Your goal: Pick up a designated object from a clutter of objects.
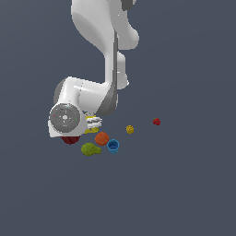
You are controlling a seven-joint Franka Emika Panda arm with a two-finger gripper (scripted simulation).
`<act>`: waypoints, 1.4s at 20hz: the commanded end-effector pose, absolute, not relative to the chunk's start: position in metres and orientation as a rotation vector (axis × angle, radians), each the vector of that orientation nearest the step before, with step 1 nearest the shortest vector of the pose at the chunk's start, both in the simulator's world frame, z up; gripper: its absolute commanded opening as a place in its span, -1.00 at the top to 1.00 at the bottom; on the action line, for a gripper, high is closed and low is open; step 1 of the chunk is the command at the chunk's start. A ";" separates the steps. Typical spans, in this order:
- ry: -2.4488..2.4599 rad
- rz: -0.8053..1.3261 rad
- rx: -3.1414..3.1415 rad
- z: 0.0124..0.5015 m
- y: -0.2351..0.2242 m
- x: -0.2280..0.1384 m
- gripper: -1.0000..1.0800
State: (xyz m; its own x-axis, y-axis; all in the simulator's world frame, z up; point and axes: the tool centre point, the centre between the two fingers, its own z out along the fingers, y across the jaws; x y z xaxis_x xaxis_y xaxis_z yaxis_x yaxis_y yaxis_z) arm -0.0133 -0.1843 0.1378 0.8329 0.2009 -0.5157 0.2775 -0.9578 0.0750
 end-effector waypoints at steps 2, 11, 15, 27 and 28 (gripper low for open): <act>0.375 -0.777 2.866 0.172 -0.181 -0.023 1.00; 0.373 -0.777 2.867 0.273 -0.172 -0.055 1.00; 0.373 -0.777 2.867 0.320 -0.167 -0.070 1.00; 0.371 -0.778 2.867 0.430 -0.158 -0.100 1.00; 0.371 -0.778 2.867 0.435 -0.157 -0.102 1.00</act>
State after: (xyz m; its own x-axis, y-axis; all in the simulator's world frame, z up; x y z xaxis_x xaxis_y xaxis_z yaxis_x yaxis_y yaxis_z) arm -0.0989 -0.1579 0.4246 0.8348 0.1980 -0.5138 0.2745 -0.9585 0.0766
